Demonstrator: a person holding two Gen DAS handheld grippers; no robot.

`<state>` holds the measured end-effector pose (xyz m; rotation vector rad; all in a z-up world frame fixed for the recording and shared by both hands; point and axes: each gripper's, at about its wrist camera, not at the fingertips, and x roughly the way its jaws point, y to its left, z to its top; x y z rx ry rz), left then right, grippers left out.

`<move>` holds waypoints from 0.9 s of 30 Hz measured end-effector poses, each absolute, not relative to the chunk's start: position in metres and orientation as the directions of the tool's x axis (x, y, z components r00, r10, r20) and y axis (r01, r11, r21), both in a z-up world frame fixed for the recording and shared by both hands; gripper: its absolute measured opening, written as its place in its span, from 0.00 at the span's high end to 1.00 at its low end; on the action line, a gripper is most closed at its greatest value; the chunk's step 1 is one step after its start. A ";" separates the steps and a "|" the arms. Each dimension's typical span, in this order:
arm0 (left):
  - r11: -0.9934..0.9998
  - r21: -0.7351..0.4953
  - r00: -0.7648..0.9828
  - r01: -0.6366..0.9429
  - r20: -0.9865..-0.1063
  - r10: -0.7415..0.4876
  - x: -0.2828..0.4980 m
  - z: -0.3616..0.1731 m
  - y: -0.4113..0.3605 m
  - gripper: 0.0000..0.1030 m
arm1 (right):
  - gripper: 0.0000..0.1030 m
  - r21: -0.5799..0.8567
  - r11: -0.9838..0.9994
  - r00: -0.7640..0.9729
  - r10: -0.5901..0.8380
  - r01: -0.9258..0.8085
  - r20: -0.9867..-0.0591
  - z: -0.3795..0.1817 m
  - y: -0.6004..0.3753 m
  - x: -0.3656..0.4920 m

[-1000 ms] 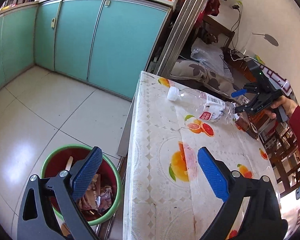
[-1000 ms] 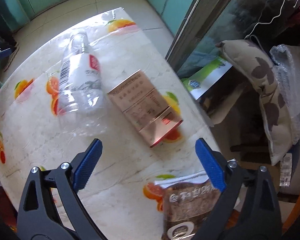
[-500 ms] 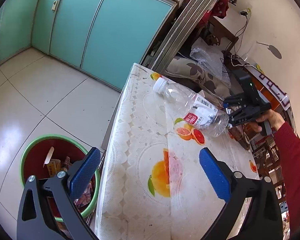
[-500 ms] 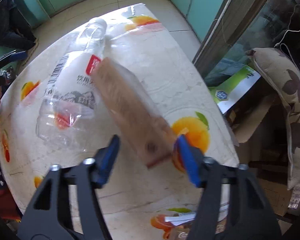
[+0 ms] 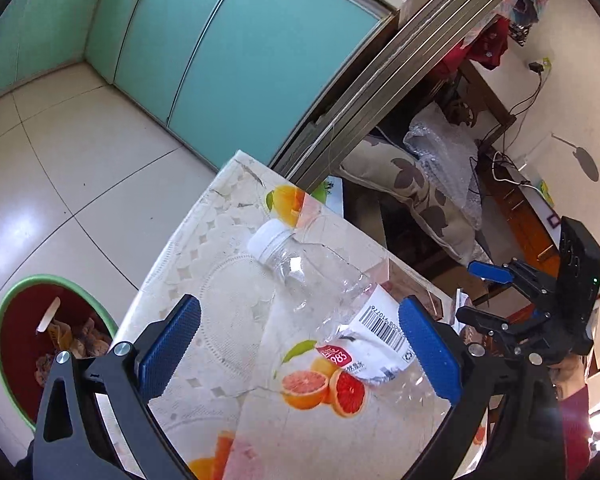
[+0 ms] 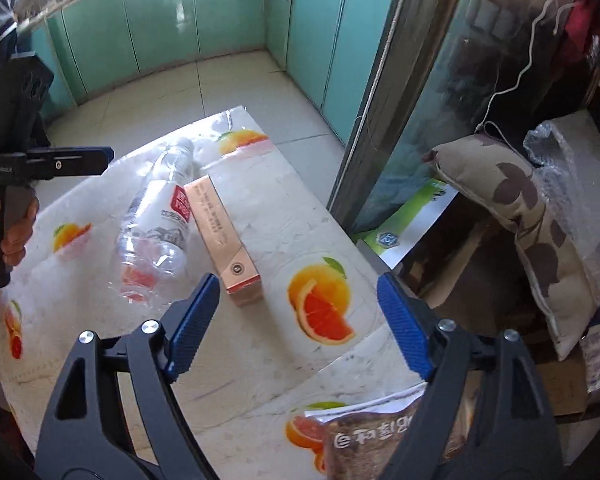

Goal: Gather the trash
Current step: 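Grasp the copper-coloured box with the right tool while the left tool grasps the plastic water bottle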

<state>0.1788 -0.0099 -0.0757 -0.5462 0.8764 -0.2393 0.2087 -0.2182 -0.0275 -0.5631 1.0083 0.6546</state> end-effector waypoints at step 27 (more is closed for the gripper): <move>0.954 -0.298 0.535 0.044 -0.799 -0.274 0.178 -0.091 -0.071 0.07 | 0.79 0.063 0.925 0.497 0.258 -0.374 -0.828 -0.064 -0.236 0.044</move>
